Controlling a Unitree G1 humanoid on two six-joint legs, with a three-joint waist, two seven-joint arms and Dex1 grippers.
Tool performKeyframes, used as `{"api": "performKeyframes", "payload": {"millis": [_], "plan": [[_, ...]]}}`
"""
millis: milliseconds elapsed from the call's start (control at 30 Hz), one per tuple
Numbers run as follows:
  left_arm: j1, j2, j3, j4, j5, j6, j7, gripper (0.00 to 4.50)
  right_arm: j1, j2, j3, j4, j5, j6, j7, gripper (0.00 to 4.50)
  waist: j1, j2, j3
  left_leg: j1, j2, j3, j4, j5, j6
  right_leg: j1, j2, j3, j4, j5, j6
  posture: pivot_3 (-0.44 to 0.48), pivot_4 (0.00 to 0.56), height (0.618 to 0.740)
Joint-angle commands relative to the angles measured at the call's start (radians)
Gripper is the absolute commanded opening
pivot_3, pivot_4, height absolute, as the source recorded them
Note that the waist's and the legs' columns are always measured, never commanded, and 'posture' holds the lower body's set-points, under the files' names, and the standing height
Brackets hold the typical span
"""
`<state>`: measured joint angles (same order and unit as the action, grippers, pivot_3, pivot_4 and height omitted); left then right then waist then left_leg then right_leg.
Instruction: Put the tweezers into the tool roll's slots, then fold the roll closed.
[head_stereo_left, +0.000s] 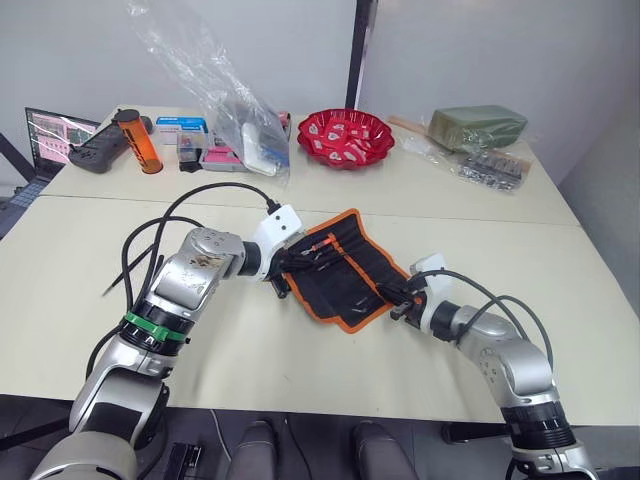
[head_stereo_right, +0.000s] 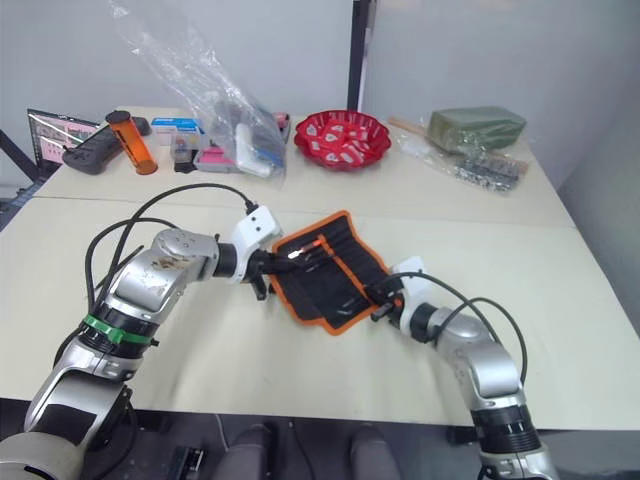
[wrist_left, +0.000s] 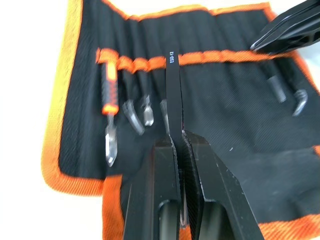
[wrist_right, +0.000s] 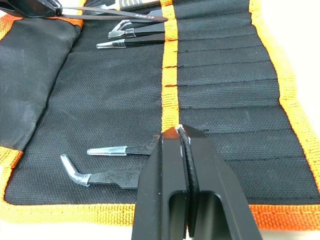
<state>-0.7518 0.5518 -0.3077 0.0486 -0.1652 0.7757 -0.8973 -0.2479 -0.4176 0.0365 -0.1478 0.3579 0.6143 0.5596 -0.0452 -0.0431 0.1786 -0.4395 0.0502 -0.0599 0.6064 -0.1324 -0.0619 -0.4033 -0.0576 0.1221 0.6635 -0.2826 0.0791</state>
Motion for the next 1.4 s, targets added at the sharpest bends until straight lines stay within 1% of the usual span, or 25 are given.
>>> {"api": "performKeyframes", "payload": {"millis": [33,267,367,600,833,1000,1167,1333,1400], "plan": [[-0.003,0.006,-0.017,-0.05,0.009,0.024,-0.006,0.0,0.02,-0.001,0.021,0.01,-0.015,0.022,0.001,0.04,0.0,0.0,0.0,0.0,0.0,0.0,0.0,0.0,0.0,0.0,0.0,0.0,0.0,0.0,0.0,0.0,0.15,0.729],[0.021,0.032,-0.041,-0.086,0.018,0.036,-0.025,0.0,0.031,-0.003,0.03,0.007,-0.016,0.011,0.015,0.04,0.0,0.0,0.0,0.0,0.0,0.0,0.0,0.0,0.0,0.0,0.0,0.0,0.0,0.0,0.0,0.0,0.15,0.729],[0.013,0.014,-0.044,-0.056,0.025,0.027,-0.008,0.0,0.035,0.004,0.036,0.003,-0.015,0.012,0.013,0.04,0.0,0.0,0.0,0.0,0.0,0.0,0.0,0.0,0.0,0.0,0.0,0.0,0.0,0.0,0.0,0.0,0.15,0.729],[-0.025,-0.061,-0.045,0.011,0.038,0.034,0.033,0.0,0.058,0.02,0.051,-0.027,-0.023,0.01,0.004,0.04,-0.001,0.0,0.0,0.0,0.0,0.0,0.0,0.0,0.0,0.001,0.0,0.0,0.0,0.0,0.0,0.0,0.15,0.729],[-0.068,-0.084,-0.051,0.09,0.069,-0.007,0.044,0.0,0.078,0.024,0.053,-0.044,-0.03,0.015,0.005,0.04,0.001,0.0,-0.001,0.001,0.0,0.0,0.001,0.0,0.0,0.001,0.0,0.0,0.0,0.0,0.001,0.0,0.15,0.729],[-0.074,-0.075,-0.059,0.101,0.081,-0.018,0.032,0.0,0.079,0.027,0.053,-0.041,-0.033,0.014,0.004,0.04,0.001,0.0,-0.001,0.001,0.0,0.0,0.001,0.0,0.0,0.001,0.0,0.0,0.0,0.0,0.001,0.0,0.15,0.729],[-0.067,-0.032,-0.07,0.068,0.09,-0.015,-0.001,0.0,0.076,0.031,0.055,-0.031,-0.039,0.012,0.006,0.04,-0.003,0.0,-0.001,0.001,0.0,0.0,0.001,0.0,0.0,0.001,0.0,0.0,0.0,0.0,0.001,0.0,0.15,0.729],[-0.059,-0.025,-0.068,0.043,0.092,0.003,0.002,0.0,0.073,0.026,0.058,-0.022,-0.042,0.011,0.016,0.04,-0.002,0.0,-0.001,0.001,0.0,0.0,0.001,0.0,0.0,0.001,0.0,0.0,0.0,0.0,0.001,0.0,0.15,0.729],[-0.057,-0.042,-0.05,0.048,0.087,0.007,0.019,0.0,0.069,0.025,0.058,-0.018,-0.044,0.01,0.02,0.04,-0.003,0.0,-0.001,0.001,0.0,0.0,0.0,0.0,0.0,0.001,0.0,0.0,0.0,0.0,0.001,0.0,0.15,0.729]]}}
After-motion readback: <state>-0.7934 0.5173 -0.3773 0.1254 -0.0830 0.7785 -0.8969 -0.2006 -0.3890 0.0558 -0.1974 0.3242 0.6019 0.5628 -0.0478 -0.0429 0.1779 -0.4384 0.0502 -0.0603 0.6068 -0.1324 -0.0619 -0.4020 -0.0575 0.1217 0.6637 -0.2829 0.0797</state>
